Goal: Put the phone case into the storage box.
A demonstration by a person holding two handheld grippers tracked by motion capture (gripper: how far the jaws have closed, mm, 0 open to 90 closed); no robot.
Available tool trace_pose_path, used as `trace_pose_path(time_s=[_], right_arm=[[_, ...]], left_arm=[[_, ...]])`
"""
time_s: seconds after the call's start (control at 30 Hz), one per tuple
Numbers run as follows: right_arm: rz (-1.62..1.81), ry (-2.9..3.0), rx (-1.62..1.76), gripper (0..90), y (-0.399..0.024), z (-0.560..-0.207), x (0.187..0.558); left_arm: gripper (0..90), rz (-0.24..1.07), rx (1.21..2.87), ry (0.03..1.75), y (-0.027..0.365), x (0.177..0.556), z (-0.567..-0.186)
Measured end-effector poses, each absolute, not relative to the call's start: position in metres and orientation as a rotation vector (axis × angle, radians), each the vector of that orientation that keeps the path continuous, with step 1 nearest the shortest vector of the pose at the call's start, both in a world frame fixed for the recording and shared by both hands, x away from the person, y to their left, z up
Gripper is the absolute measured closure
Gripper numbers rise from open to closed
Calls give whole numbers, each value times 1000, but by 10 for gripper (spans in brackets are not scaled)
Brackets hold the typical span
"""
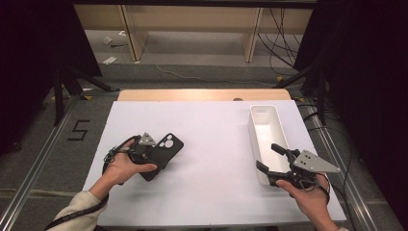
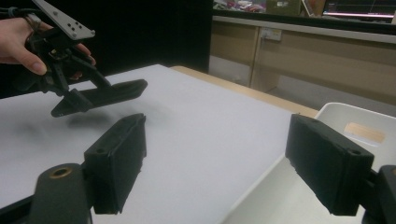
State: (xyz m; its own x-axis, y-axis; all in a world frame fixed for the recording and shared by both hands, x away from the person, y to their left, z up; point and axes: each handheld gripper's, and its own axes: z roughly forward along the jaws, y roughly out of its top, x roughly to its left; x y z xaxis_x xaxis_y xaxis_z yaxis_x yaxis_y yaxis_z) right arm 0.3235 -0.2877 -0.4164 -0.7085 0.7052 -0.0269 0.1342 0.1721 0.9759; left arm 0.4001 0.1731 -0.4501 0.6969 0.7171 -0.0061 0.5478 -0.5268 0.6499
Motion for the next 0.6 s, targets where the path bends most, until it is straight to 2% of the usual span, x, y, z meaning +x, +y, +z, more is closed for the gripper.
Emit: trace_pose_path(time_s=[0.6], right_arm=[[1566, 1973, 789, 213, -286, -416, 324]], left_arm=[[153, 417, 2150, 964, 170, 397, -444]])
